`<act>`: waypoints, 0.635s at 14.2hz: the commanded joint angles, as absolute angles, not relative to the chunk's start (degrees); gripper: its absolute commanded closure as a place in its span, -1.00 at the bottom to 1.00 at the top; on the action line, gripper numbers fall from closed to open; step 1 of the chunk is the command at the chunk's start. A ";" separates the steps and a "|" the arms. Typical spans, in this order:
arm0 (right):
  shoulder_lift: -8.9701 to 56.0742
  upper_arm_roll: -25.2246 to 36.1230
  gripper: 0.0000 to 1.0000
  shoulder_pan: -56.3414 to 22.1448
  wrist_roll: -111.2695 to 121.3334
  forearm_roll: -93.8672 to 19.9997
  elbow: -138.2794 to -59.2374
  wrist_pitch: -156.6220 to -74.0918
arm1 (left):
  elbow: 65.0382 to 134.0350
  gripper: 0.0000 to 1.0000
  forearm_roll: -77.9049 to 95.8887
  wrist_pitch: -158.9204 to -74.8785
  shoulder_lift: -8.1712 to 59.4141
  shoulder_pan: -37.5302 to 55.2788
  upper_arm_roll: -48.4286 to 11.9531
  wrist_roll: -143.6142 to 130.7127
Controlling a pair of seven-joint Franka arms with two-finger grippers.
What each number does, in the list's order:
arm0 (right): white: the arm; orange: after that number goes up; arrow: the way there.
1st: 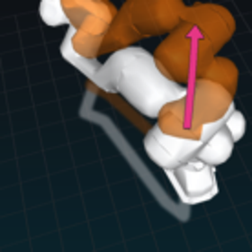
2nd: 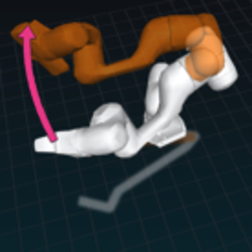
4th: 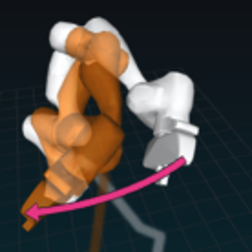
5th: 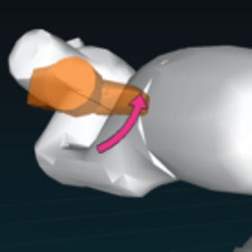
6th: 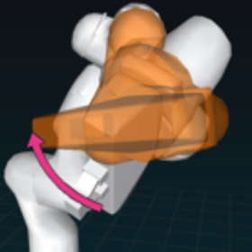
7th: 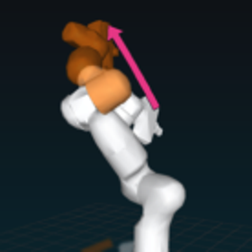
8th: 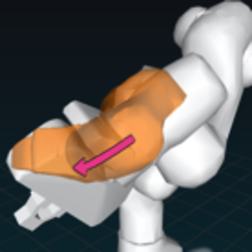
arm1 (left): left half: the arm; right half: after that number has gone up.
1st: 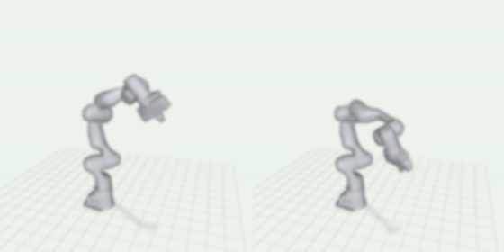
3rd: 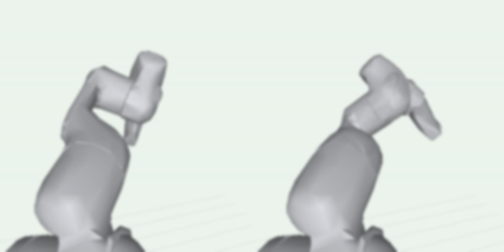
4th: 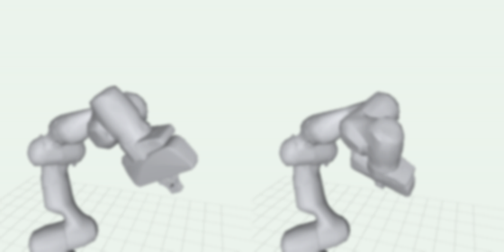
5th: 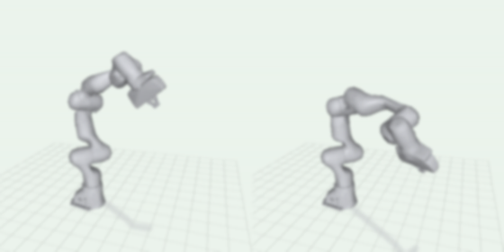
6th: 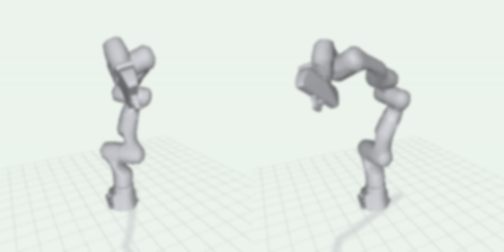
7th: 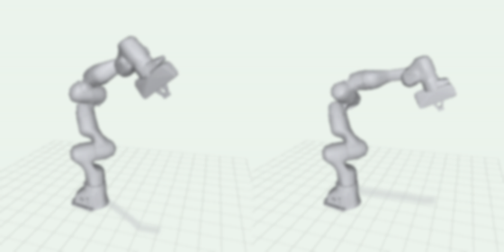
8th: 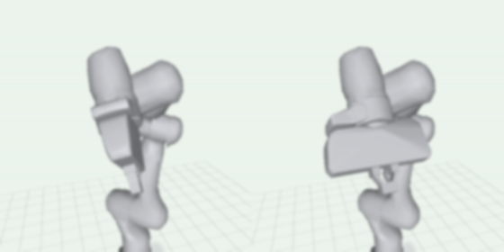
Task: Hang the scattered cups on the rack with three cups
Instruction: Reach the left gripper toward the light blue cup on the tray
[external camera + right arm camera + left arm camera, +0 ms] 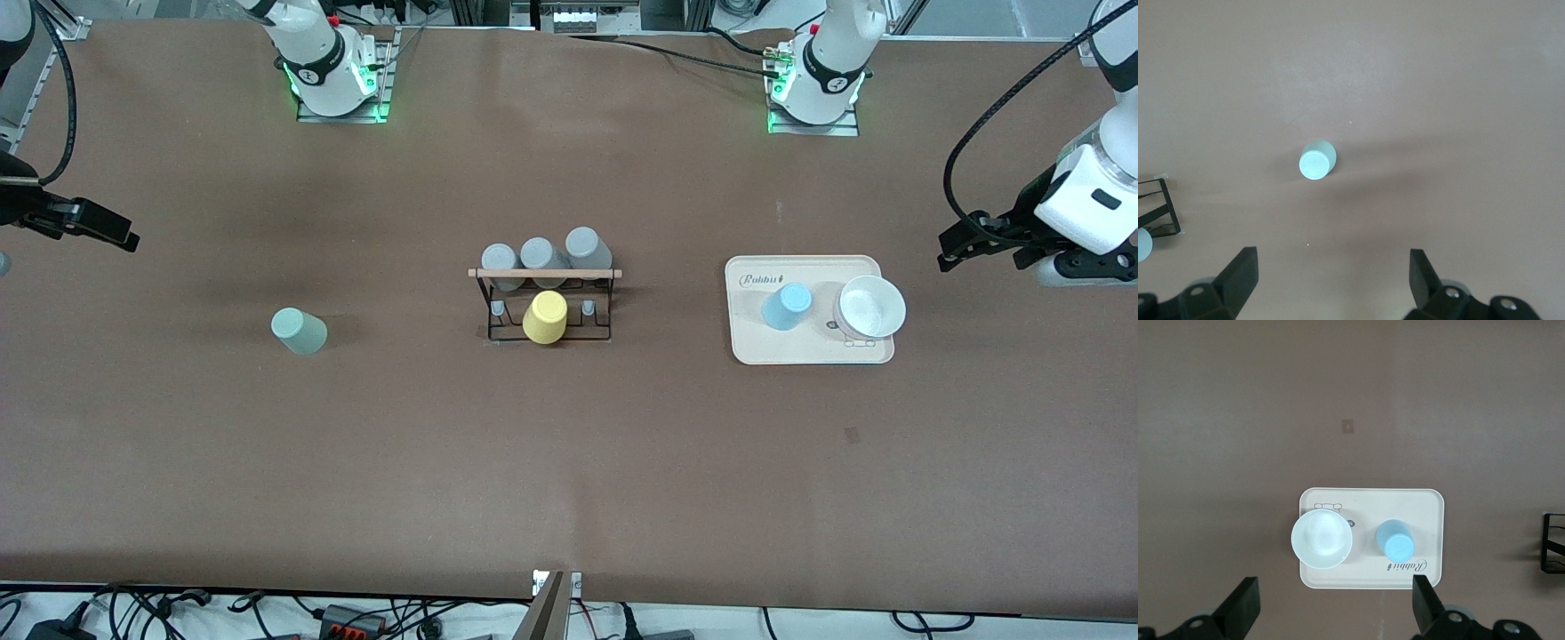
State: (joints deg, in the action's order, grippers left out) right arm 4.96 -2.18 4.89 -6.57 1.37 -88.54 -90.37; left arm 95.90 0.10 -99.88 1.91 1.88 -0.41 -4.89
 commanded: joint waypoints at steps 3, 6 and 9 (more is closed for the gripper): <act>4.83 -2.37 -1.00 4.92 -7.03 0.62 -88.33 -89.91 | 92.11 -1.00 -0.53 -99.05 8.78 3.78 -1.14 -4.40; 4.75 -2.37 -1.00 5.01 -7.03 0.62 -88.50 -89.74 | 91.94 -1.00 -0.53 -98.70 12.38 4.48 -1.23 -4.39; 2.48 -2.37 -1.00 4.92 -7.47 0.62 -91.83 -90.34 | 92.20 -1.00 -0.44 -98.70 14.67 6.85 -1.23 -5.01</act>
State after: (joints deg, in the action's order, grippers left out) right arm 4.88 -2.20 4.87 -6.58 1.37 -88.81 -90.04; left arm 94.40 0.07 -99.96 12.37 5.42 -1.26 -4.87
